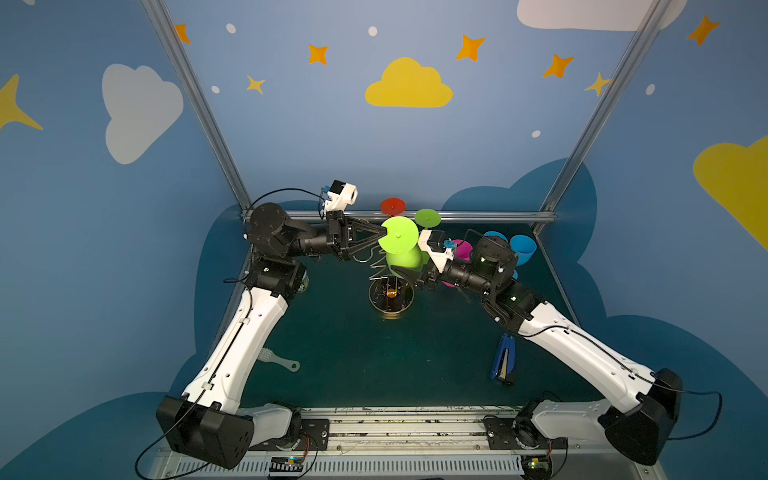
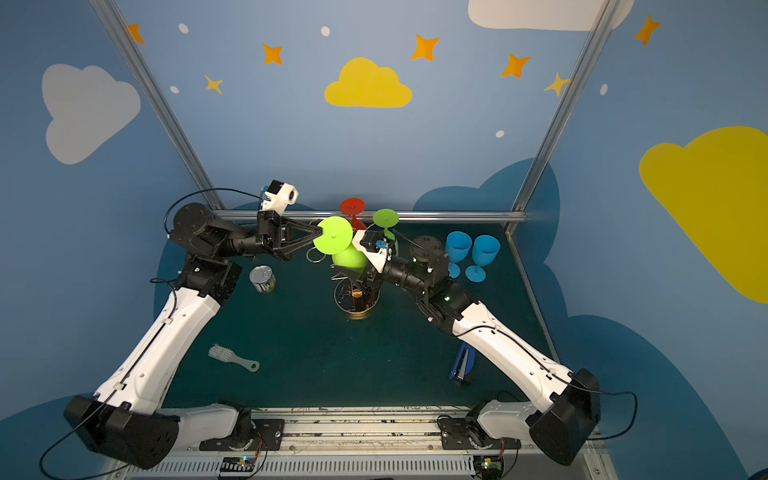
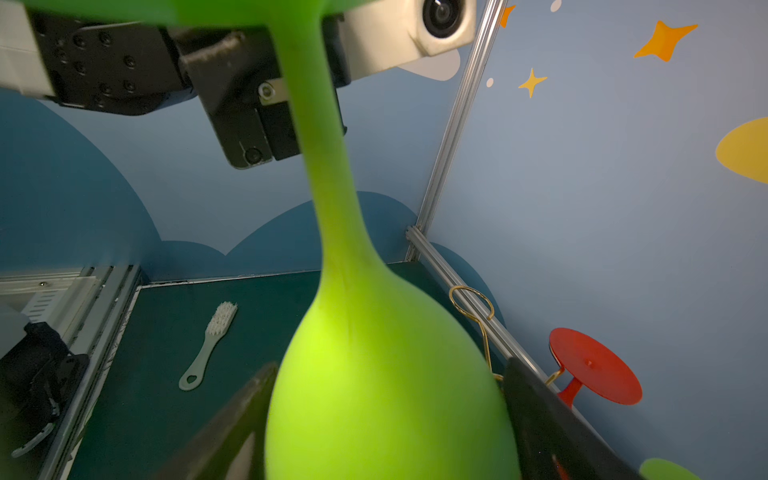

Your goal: Take the wine glass off the wine glass rack

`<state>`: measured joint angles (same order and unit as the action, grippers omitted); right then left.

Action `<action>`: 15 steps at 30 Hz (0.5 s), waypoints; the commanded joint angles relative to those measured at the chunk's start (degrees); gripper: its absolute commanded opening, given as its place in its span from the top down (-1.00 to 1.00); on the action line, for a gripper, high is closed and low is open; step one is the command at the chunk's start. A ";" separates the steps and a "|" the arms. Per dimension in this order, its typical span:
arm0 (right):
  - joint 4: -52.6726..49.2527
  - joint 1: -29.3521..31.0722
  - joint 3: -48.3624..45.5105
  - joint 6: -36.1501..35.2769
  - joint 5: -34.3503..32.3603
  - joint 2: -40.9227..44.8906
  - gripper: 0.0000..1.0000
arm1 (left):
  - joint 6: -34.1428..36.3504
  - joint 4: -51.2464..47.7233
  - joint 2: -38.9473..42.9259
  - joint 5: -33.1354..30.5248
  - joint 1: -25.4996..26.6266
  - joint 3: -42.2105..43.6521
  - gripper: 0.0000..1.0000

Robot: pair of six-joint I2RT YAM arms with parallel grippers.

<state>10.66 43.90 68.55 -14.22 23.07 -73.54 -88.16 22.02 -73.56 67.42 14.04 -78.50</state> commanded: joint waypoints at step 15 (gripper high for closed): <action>2.09 1.40 -1.32 3.77 -0.57 -0.05 -0.38 | -4.76 8.43 -0.18 -0.07 0.81 -0.25 0.92</action>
<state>12.99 44.66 68.31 -11.90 22.52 -73.78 -92.23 26.11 -73.63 67.35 14.28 -78.50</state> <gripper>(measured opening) 0.746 0.048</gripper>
